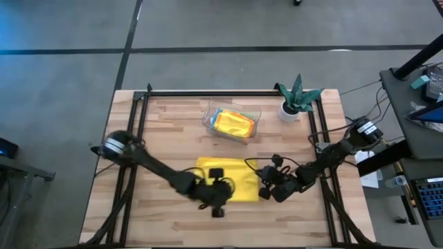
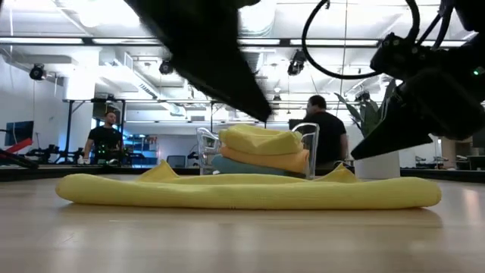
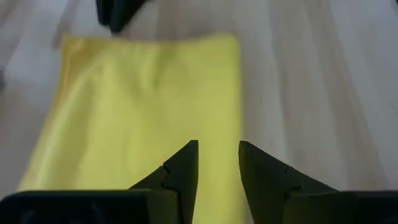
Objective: Fold microfiber towels
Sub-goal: Fold the yellow towel
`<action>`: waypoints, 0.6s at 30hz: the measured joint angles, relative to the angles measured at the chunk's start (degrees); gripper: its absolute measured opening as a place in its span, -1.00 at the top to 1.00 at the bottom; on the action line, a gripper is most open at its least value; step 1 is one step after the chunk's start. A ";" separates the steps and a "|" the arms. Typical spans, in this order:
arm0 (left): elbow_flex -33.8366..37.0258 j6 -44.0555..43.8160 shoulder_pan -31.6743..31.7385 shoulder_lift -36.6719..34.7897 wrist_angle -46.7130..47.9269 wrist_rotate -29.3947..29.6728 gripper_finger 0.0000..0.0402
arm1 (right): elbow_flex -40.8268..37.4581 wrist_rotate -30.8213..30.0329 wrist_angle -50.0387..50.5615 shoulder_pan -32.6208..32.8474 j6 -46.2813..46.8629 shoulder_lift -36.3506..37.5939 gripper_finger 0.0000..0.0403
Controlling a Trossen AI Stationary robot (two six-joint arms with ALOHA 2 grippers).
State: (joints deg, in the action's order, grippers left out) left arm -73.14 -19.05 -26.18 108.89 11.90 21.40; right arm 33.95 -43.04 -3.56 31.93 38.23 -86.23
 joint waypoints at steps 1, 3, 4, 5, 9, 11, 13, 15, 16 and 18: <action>1.16 -0.93 -1.07 -1.26 0.95 0.75 0.50 | 0.13 -0.07 0.00 -0.02 0.88 -0.26 0.81; 3.88 -3.80 -3.05 -3.06 2.16 1.91 0.50 | 0.00 0.15 0.74 -0.11 1.40 -0.55 0.81; 5.40 -5.76 -3.97 -4.14 3.86 2.50 0.50 | 0.07 0.24 0.41 -0.28 1.57 -0.97 0.81; 6.90 -7.81 -4.82 -5.10 5.68 2.94 0.50 | 0.27 0.53 0.00 -0.33 1.74 -1.21 0.81; 13.61 -17.28 -7.84 -7.54 12.17 3.25 0.50 | 0.18 1.42 -1.05 -0.61 2.64 -2.34 0.81; 17.15 -21.04 -8.49 -8.01 11.69 3.18 0.50 | 0.19 1.72 -1.88 -0.64 4.26 -3.67 0.81; 20.04 -23.19 -8.46 -9.28 11.33 3.68 0.50 | 0.58 3.89 -2.12 -0.64 5.11 -5.32 0.81; 22.45 -25.02 -8.29 -10.15 11.17 4.58 0.50 | 1.11 6.59 -2.24 -0.58 5.45 -6.89 0.81; 23.49 -25.52 -8.16 -10.65 10.66 5.00 0.50 | 1.74 7.44 -2.27 -0.56 5.55 -7.71 0.81; 25.15 -25.65 -7.72 -11.74 10.94 5.27 0.50 | 3.31 9.89 -3.10 -0.04 6.37 -9.07 0.81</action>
State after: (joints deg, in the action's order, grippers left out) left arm -47.99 -44.69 -33.90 97.15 22.83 26.67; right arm 37.26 -33.15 -6.66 31.89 44.60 -95.31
